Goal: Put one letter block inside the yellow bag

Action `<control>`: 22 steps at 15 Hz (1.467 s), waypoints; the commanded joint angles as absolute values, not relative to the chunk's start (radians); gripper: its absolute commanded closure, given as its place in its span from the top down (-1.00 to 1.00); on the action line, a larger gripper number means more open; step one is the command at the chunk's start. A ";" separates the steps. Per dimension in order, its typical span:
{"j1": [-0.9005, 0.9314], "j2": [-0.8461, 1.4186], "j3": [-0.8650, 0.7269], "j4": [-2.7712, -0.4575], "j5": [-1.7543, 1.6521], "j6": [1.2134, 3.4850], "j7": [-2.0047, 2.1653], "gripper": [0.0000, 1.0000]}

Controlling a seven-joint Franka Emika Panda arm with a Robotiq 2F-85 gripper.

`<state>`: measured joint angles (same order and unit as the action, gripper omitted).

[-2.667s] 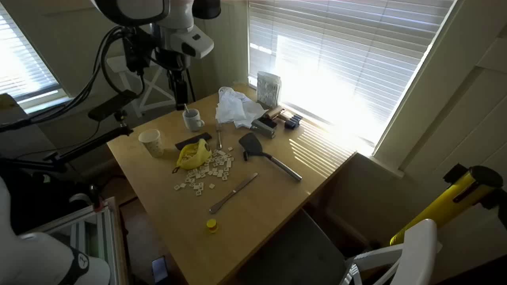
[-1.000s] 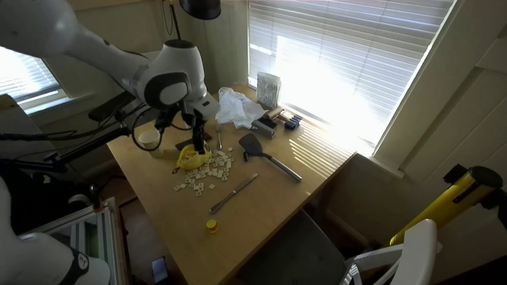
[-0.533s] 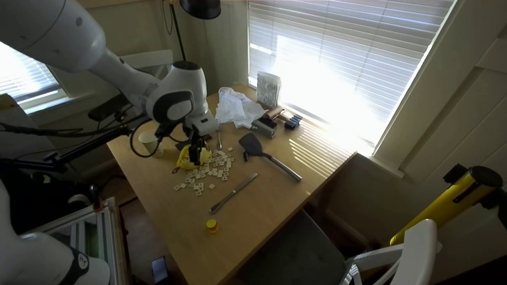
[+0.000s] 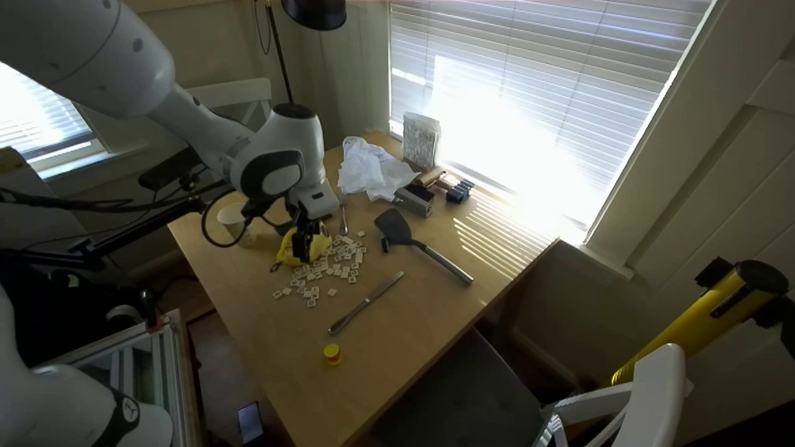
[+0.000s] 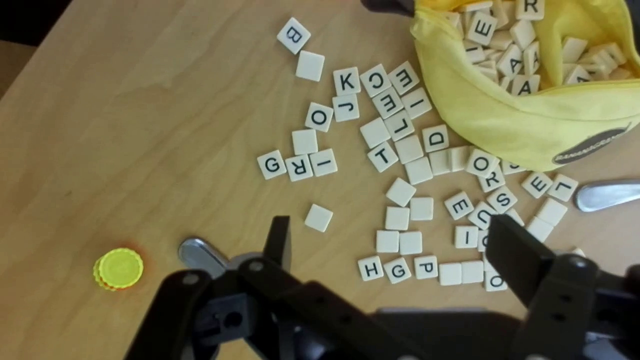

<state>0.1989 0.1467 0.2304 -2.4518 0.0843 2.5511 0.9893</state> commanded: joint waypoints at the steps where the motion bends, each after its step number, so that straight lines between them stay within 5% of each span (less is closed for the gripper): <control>1: 0.275 0.269 0.226 -2.421 0.107 2.649 1.125 1.00; 13: 0.332 0.476 0.247 -2.298 0.278 2.834 1.127 1.00; 22: 0.476 0.583 0.103 -2.213 0.219 2.963 1.181 1.00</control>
<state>0.4199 0.5330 0.1589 -2.2674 0.2340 2.9326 1.1494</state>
